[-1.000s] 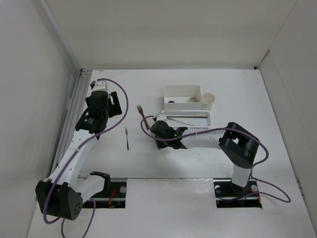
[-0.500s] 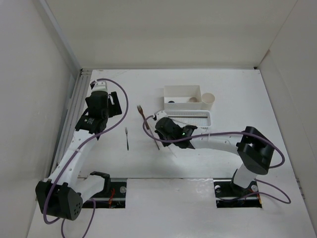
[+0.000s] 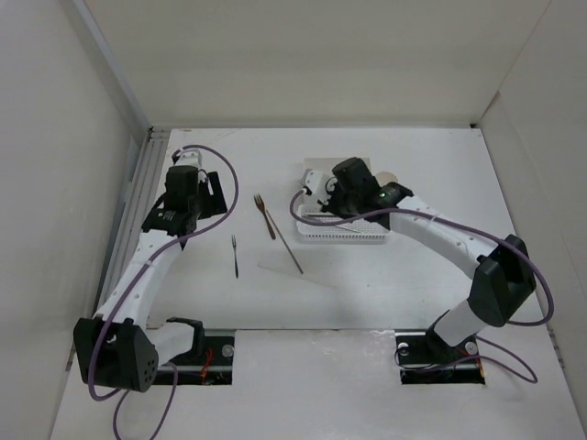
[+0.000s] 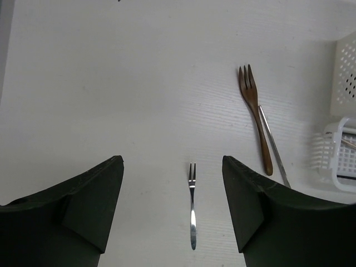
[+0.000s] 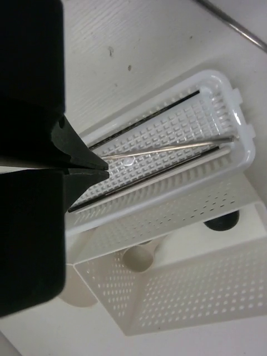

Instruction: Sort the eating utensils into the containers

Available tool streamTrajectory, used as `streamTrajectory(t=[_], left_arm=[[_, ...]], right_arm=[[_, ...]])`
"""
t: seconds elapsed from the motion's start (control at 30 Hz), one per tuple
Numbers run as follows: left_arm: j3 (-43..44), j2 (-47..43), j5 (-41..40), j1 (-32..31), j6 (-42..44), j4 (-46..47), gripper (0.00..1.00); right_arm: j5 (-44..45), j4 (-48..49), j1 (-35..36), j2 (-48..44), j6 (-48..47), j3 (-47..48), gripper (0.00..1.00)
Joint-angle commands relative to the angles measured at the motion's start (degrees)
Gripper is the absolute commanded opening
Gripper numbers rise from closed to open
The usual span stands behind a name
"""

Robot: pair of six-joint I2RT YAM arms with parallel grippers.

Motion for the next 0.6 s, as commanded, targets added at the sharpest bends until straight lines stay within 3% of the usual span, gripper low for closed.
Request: streamTrajectory(t=[0.0,0.03,0.07,0.17,0.2,0.37,0.57], left_arm=[[2.5,2.5,5.2,2.1,-0.2,0.1,0.68],[2.5,3.0,6.0,2.1,-0.2,0.1,0.68],[3.2,3.5,6.0,2.7,-0.2,0.1,0.68],[3.2,5.5,7.1,2.7,-0.2,0.1,0.67],[3.2,5.5,7.1,3.2,-0.2,0.1,0.67],[3.2,6.5,7.1,3.2,0.3,0.1,0.67],[0.9,6.0,7.6,3.2,0.3,0.7,0.67]], right_arm=[[-11.1,-4.2,-3.1,0.2,-7.9,3.4,0.02],[-13.2,-2.9,-0.2,0.2,-7.1,3.4,0.07],[-13.9,-1.2,1.8,0.2,-5.6,0.5,0.25],[-18.4,7.9,8.5,0.2,0.6,-5.5,0.52],[-19.8,9.7,9.3,0.2,2.3,-6.3,0.56],[-18.9,12.9,14.3,7.4,9.5,-4.5,0.59],[-10.9,14.9,14.9,11.9,21.9,-4.8,0.53]])
